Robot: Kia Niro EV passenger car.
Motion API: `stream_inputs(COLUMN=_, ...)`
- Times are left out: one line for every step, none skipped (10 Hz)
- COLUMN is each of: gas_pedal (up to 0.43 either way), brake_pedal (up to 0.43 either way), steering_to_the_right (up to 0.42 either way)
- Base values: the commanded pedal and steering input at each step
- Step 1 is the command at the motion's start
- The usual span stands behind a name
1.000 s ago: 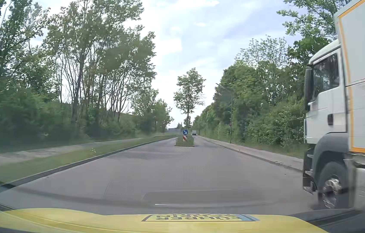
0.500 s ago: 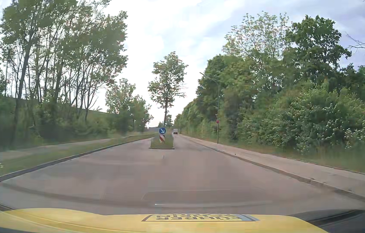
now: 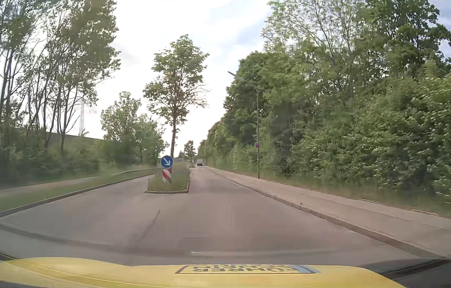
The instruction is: Follow the waypoints while adhering to traffic rules and regulations
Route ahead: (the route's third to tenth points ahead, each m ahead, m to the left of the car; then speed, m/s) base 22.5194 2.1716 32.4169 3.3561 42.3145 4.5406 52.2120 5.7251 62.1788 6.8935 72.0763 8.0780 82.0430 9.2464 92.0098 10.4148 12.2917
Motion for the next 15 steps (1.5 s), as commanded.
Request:
stream_inputs(gas_pedal=0.098, brake_pedal=0.000, steering_to_the_right=-0.001)
stream_inputs(gas_pedal=0.098, brake_pedal=0.000, steering_to_the_right=-0.012)
stream_inputs(gas_pedal=0.098, brake_pedal=0.000, steering_to_the_right=-0.023)
stream_inputs(gas_pedal=0.098, brake_pedal=0.000, steering_to_the_right=-0.030)
stream_inputs(gas_pedal=0.098, brake_pedal=0.000, steering_to_the_right=-0.040)
stream_inputs(gas_pedal=0.098, brake_pedal=0.000, steering_to_the_right=-0.044)
stream_inputs(gas_pedal=0.098, brake_pedal=0.000, steering_to_the_right=-0.044)
stream_inputs(gas_pedal=0.087, brake_pedal=0.000, steering_to_the_right=-0.044)
stream_inputs(gas_pedal=0.079, brake_pedal=0.000, steering_to_the_right=-0.043)
stream_inputs(gas_pedal=0.079, brake_pedal=0.000, steering_to_the_right=-0.037)
stream_inputs(gas_pedal=0.079, brake_pedal=0.000, steering_to_the_right=-0.026)
stream_inputs(gas_pedal=0.079, brake_pedal=0.000, steering_to_the_right=-0.020)
stream_inputs(gas_pedal=0.079, brake_pedal=0.000, steering_to_the_right=-0.017)
stream_inputs(gas_pedal=0.079, brake_pedal=0.000, steering_to_the_right=-0.018)
stream_inputs(gas_pedal=0.079, brake_pedal=0.000, steering_to_the_right=-0.017)
